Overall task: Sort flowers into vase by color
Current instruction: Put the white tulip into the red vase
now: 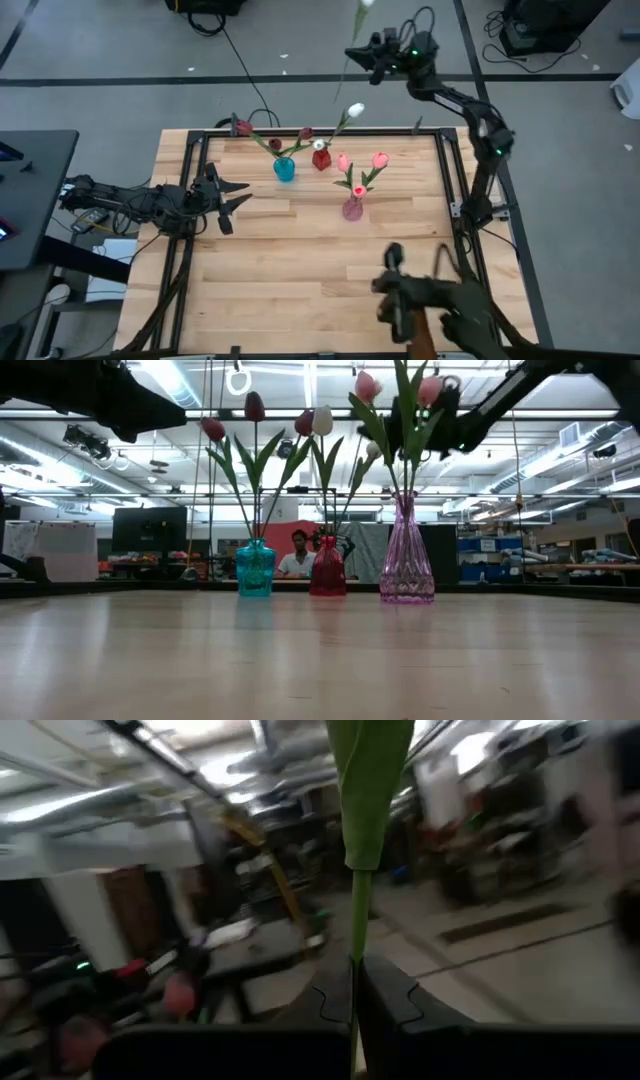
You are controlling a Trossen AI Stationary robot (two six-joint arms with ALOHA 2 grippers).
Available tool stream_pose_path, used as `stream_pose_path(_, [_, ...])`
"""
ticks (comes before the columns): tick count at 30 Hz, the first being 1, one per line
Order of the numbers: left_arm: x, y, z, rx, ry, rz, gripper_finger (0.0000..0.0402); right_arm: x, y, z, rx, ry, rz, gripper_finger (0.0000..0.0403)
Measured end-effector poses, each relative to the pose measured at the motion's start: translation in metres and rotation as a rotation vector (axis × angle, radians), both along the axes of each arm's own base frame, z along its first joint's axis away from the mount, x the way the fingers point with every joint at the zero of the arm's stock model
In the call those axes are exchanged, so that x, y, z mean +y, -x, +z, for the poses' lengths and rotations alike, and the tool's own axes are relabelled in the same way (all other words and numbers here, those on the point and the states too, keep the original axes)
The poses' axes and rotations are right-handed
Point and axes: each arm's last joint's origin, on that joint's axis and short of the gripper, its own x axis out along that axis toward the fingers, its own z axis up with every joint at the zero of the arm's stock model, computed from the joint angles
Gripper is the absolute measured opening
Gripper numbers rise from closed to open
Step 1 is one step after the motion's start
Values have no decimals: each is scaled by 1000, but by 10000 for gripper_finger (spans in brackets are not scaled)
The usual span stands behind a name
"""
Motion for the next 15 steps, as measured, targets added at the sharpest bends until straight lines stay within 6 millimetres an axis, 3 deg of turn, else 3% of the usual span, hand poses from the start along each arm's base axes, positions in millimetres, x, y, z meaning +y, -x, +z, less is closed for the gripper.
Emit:
stream_pose_path(4, [0,0,0,2,-4,11,131,-21,-19,-31,42,-94,112,9])
stream_pose_path(8, [0,0,0,4,-5,14,131,-27,-39,-69,76,-142,204,9])
stream_pose_path(15, [0,0,-1,5,7,16,131,-23,-58,-95,22,-126,310,9])
